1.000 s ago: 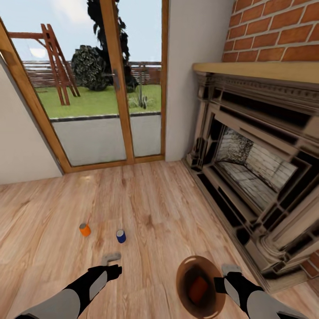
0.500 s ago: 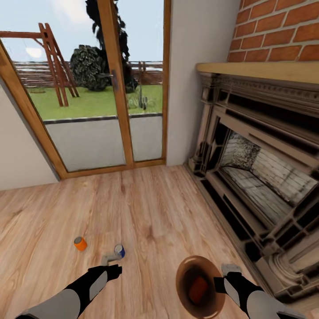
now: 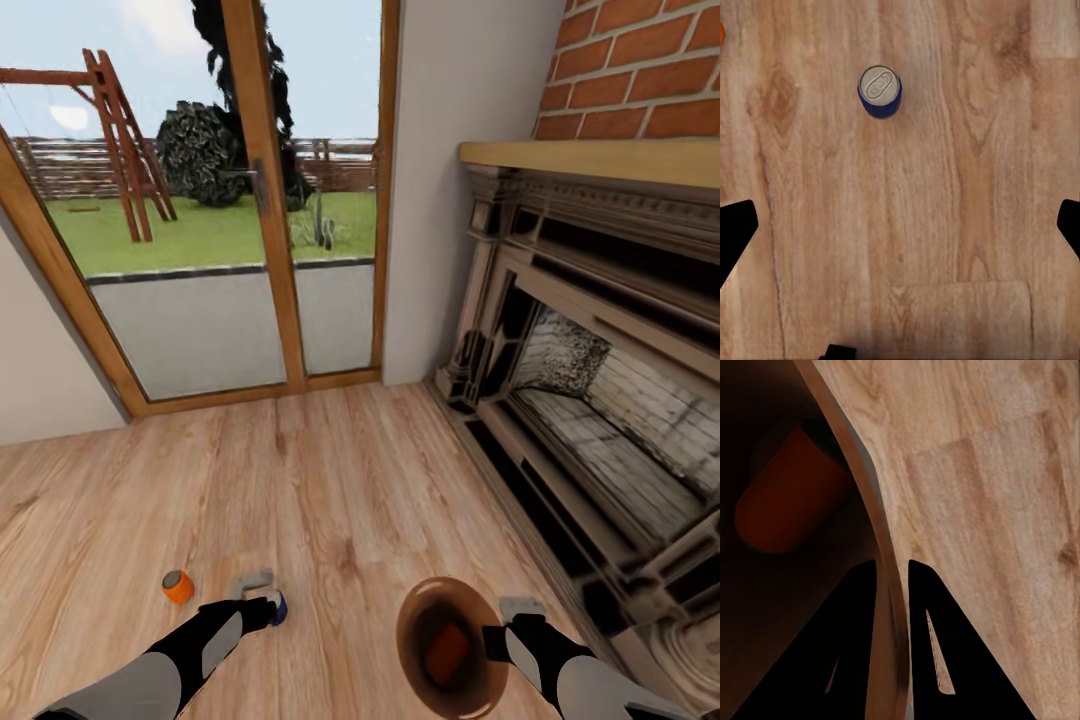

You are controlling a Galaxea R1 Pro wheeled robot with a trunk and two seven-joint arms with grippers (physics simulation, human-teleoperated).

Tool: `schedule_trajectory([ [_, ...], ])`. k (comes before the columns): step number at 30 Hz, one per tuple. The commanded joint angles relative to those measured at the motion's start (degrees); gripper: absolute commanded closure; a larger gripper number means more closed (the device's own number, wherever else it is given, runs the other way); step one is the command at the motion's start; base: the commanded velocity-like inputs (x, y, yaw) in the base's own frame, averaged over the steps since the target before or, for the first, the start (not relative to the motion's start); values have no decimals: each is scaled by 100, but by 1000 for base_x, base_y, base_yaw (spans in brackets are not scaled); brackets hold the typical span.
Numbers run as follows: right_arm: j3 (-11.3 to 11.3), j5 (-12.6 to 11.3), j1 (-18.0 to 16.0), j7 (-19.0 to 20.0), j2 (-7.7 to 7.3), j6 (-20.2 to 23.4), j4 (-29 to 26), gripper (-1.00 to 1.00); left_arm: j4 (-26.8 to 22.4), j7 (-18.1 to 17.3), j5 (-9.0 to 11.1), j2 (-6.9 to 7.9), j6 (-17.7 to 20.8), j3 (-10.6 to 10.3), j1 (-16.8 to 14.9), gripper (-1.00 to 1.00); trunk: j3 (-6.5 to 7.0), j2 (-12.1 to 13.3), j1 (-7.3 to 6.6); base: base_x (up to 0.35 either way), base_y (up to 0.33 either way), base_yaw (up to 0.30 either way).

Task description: Put the three can of soda from the living room inside the tash can in the kitchen.

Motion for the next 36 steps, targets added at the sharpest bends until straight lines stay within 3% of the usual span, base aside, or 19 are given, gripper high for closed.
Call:
schedule_trajectory([
  [1,-22,-29,-2,30,0,-3,-3,100,0,1,0,0,-2,0,0,-100,0,0,0,293,165,0],
  [36,-21,-29,-2,31,0,-10,-3,100,-8,0,0,-7,-56,-8,57,-100,0,0,0,292,62,0],
])
